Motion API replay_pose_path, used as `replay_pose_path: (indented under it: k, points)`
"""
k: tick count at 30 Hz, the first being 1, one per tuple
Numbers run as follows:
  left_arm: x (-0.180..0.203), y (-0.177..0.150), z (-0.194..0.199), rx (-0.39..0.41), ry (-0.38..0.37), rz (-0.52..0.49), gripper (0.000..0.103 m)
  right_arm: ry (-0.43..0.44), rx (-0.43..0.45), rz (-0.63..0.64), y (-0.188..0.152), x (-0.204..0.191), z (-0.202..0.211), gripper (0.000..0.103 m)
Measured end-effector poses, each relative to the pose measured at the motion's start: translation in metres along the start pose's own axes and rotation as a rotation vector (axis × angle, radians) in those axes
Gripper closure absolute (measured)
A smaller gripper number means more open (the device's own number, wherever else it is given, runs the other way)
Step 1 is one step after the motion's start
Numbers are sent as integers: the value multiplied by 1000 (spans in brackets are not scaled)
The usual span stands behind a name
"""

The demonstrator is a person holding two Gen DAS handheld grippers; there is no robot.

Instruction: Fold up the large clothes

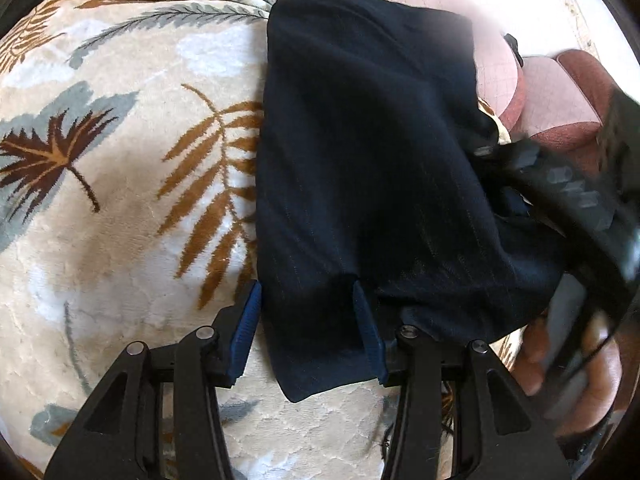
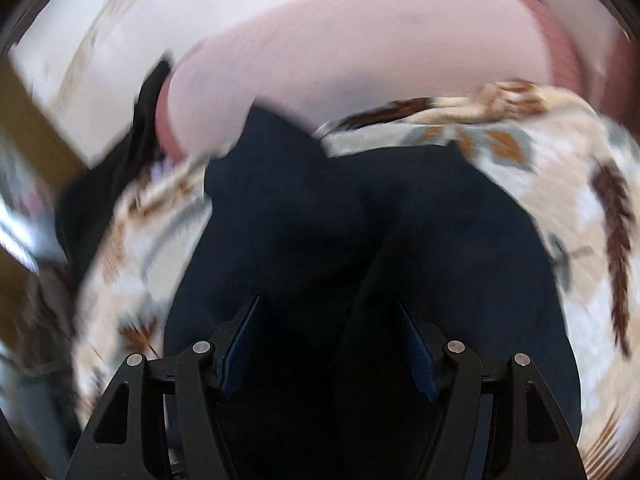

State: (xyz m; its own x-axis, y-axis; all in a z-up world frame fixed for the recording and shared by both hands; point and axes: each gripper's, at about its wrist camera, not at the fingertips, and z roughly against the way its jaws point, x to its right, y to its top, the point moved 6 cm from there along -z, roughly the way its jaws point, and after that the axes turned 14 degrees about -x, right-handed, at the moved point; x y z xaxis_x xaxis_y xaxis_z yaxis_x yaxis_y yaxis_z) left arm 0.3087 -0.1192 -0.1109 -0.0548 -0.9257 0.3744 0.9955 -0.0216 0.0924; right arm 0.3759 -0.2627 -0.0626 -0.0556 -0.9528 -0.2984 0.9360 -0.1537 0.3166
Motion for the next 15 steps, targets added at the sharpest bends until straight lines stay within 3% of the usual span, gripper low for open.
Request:
replay_pose_path:
  k: [1,2,4,8,11,15]
  points:
    - [-4,-1,2,-2,-6,3,58,-76,3,63,0,-8,-5,69]
    - [-7,-2,6,-4,-15,4,58,-106,6,104,-1,-10,-7,85]
    - [-8,-1,11,-2,-25,-5,59,-94,21,156,-3,-11,-2,90]
    - [-10,3,39,67,-62,-4,58,46,126,104,-11,20,45,102]
    - [-8,10,46,90,-49,-6,55,152,173,-18,-16,66,65,102]
    - [9,11,14,13,3,-48,55,205,142,-233,-31,141,39,103]
